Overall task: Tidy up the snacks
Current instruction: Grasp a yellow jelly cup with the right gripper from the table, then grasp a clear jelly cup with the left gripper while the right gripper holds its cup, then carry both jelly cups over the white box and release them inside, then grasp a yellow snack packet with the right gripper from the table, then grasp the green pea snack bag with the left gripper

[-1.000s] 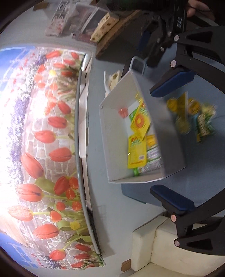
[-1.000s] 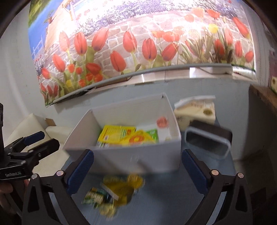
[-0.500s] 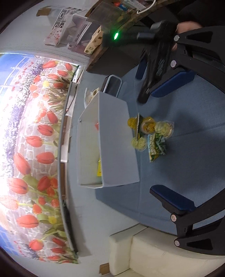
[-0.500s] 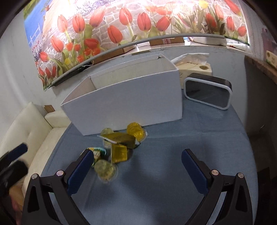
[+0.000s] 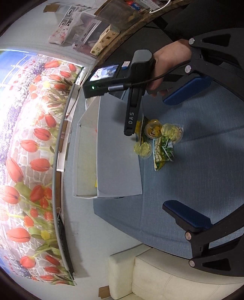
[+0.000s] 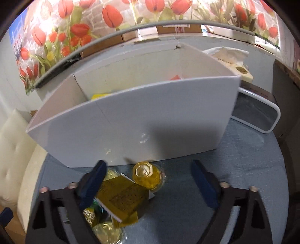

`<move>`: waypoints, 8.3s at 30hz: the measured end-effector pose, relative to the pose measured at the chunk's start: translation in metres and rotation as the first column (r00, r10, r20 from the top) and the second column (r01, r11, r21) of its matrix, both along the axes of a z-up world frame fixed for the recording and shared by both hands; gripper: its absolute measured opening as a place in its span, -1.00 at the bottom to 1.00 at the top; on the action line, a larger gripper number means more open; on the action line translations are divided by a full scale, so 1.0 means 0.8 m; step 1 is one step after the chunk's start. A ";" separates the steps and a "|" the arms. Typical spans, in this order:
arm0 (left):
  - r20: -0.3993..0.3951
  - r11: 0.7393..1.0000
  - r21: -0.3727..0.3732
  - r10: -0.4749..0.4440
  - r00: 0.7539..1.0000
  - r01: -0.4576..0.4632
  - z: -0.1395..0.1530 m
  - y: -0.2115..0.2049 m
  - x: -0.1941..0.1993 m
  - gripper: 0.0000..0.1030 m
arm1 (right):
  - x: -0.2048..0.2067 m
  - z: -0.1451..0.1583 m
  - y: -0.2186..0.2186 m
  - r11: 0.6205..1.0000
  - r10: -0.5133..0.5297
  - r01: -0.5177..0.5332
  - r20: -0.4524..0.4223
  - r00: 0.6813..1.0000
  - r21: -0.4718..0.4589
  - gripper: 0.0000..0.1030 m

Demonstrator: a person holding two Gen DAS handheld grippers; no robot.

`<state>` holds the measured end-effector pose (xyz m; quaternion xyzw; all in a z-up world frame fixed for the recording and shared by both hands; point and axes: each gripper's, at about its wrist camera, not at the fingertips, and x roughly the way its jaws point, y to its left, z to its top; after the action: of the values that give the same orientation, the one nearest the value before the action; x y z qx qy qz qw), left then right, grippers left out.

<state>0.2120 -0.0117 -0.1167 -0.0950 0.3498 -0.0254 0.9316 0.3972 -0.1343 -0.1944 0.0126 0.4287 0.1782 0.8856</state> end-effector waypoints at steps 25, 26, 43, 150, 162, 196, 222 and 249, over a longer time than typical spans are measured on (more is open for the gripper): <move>-0.017 1.000 -0.008 0.007 1.000 -0.007 -0.009 0.002 0.000 1.00 | -0.026 -0.004 -0.008 1.000 0.017 -0.018 0.023 1.000 0.007 -0.33; -0.018 1.000 -0.003 0.007 1.000 -0.007 -0.009 0.001 0.001 1.00 | -0.031 -0.001 -0.013 1.000 0.016 -0.017 0.031 0.999 0.013 -0.33; -0.029 1.000 0.030 0.002 1.000 -0.001 -0.016 -0.022 0.012 1.00 | -0.111 0.080 -0.085 0.994 0.018 -0.038 0.200 0.980 0.100 -0.33; 0.026 0.988 0.155 -0.013 1.000 0.009 0.055 0.057 0.252 1.00 | 0.041 0.151 -0.025 0.998 0.054 -0.059 0.288 0.956 0.008 1.00; 0.053 0.987 0.159 -0.044 0.998 0.035 0.065 0.034 0.144 1.00 | -0.060 0.123 -0.062 0.989 0.064 -0.090 0.210 0.976 0.116 1.00; -0.016 1.000 0.016 -0.007 1.000 0.007 -0.015 0.045 -0.049 1.00 | -0.037 -0.013 -0.004 0.991 -0.132 0.127 -0.127 0.983 -0.045 0.81; -0.042 0.997 0.056 -0.054 0.998 0.056 -0.017 0.001 -0.004 1.00 | -0.185 0.074 -0.071 1.000 0.026 -0.025 0.165 0.986 -0.007 0.09; -0.300 1.000 0.023 -0.005 0.954 0.012 -0.089 -0.028 0.136 -0.01 | -0.246 0.057 -0.137 0.994 -0.023 0.007 0.146 0.989 0.109 0.09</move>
<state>0.3212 -0.0341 -0.1879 -0.0846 0.4876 -0.0104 0.8689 0.2001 -0.2439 -0.1487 0.0505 0.3516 0.1948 0.9142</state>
